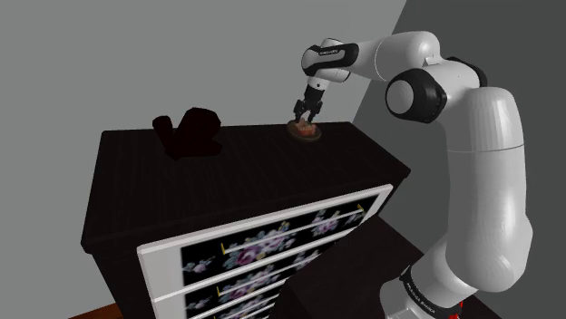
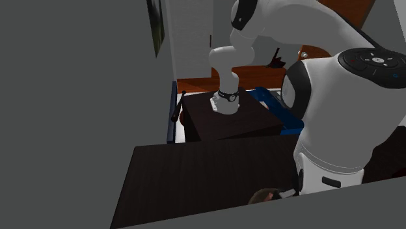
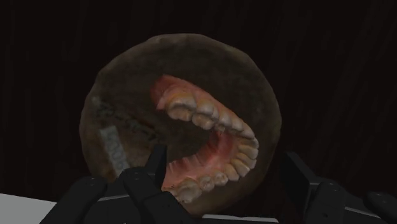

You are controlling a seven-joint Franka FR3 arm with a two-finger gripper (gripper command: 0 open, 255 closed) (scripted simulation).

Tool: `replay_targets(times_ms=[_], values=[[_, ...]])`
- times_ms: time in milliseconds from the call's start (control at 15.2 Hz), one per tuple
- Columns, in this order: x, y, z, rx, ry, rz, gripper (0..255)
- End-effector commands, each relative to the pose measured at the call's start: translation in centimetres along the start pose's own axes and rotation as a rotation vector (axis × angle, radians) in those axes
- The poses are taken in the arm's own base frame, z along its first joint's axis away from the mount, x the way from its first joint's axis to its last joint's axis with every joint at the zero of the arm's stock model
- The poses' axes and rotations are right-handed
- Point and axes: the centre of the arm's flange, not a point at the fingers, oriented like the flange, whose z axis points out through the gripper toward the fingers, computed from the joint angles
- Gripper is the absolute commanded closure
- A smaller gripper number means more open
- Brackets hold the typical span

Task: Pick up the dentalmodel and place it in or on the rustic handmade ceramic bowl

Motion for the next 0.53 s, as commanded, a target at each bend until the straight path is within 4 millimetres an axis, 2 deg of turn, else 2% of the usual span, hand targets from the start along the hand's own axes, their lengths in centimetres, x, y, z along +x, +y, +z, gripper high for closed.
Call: replay_targets(times_ms=[0,132,396,462], values=[[0.0,0.0,0.0,0.0,0.0,0.0,0],[0.0,0.0,0.0,0.0,0.0,0.0,0],[0.0,0.0,-5.0,0.0,0.0,0.0,0],[0.0,0.0,-5.0,0.0,0.0,0.0,0]])
